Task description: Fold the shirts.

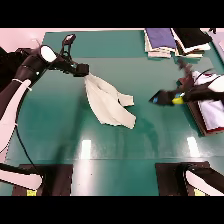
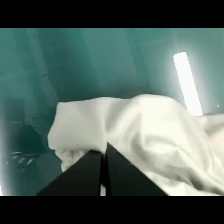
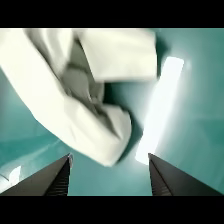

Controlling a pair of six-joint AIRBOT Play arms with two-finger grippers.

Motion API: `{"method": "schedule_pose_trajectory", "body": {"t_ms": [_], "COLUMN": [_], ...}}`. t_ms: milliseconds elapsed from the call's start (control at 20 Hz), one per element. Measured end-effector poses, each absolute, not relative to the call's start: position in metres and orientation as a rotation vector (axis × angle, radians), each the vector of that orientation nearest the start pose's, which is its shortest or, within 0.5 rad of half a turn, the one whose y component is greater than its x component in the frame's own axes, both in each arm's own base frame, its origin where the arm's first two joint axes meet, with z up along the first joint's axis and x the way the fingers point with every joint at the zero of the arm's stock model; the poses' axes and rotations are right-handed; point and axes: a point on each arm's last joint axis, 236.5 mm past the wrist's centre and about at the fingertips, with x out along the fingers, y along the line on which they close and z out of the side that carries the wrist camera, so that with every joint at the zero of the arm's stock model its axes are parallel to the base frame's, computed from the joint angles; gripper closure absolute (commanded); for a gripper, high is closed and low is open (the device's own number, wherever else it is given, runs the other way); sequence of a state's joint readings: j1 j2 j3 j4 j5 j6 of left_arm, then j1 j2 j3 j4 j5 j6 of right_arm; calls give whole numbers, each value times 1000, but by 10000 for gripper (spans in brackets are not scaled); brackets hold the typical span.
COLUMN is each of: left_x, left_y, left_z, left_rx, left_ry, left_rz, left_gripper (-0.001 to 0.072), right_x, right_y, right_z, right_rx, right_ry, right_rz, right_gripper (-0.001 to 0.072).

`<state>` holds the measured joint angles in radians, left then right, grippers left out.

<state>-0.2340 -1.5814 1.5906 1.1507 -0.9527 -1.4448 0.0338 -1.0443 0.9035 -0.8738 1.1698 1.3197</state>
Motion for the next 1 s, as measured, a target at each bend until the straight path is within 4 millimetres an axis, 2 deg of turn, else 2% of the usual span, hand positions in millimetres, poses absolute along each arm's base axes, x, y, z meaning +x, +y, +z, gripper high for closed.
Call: {"method": "schedule_pose_trajectory", "body": {"t_ms": [50,150,300,350,400,500,600,700,800,900,1000], "left_x": [498,494,491,490,489,489,488,484,476,456,421], "left_y": [-197,-193,-190,-190,-189,-188,-188,-187,-183,-176,-167], "left_z": [81,85,88,88,89,89,95,120,170,239,309], "left_rx": [-151,-131,-118,-116,-114,-112,-109,-108,-94,-74,-56], "left_ry": [943,946,951,952,953,954,944,891,770,606,440], "left_rz": [-475,-472,-471,-471,-471,-470,-471,-475,-483,-493,-501], "left_gripper": [683,683,683,682,682,683,683,683,683,683,683], "right_x": [303,290,284,284,285,290,303,322,343,360,366], "right_y": [159,180,212,222,231,246,258,265,263,250,226], "right_z": [24,-12,-46,-55,-61,-69,-66,-45,3,73,155], "right_rx": [447,498,549,552,551,531,507,479,443,403,372], "right_ry": [1257,1336,1395,1410,1419,1422,1383,1307,1199,1055,891], "right_rz": [547,562,583,589,597,613,634,679,743,791,807], "right_gripper": [167,166,168,206,347,691,694,694,694,694,694]}}
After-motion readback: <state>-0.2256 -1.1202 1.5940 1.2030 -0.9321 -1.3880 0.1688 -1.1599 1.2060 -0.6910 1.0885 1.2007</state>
